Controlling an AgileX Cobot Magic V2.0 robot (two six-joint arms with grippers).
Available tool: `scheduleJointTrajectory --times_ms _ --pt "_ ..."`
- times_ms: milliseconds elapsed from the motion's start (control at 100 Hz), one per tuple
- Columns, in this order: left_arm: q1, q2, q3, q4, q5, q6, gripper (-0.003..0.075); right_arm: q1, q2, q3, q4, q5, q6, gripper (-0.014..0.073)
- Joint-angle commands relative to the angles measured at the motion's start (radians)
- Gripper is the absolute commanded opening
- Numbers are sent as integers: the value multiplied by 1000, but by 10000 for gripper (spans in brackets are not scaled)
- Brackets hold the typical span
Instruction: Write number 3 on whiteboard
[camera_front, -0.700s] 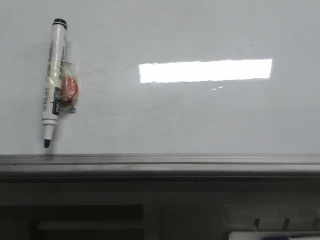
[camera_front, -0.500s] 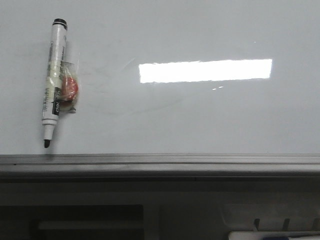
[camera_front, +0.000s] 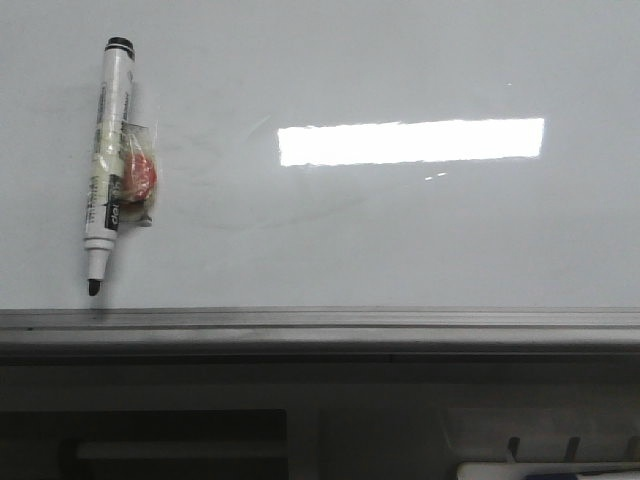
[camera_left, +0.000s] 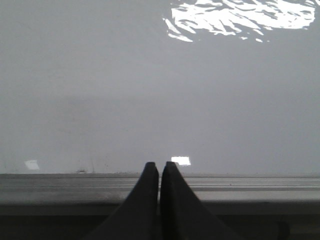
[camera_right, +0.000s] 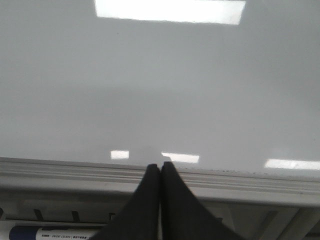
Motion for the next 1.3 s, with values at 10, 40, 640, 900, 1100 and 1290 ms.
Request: scheduleJointTrajectory --times_ms 10,40,640,900,1100,1290 --pt "1 -23 11 -1 -53 -10 -21 4 -16 31 1 -5 -1 -61" --pt "1 -23 11 -1 -53 -10 -21 4 -16 31 1 -5 -1 -61" --pt "1 -23 11 -44 -97 -10 -21 4 -16 31 -2 -144 -1 -61" --pt "1 -23 11 -46 -129 -10 -21 4 -16 31 -2 -238 -1 -61" --pt "1 -23 11 -48 -168 -10 -21 4 -16 31 -2 -247 -1 -61" --pt "1 -23 11 -48 -214 -10 -20 4 -16 31 -2 -331 -1 -61"
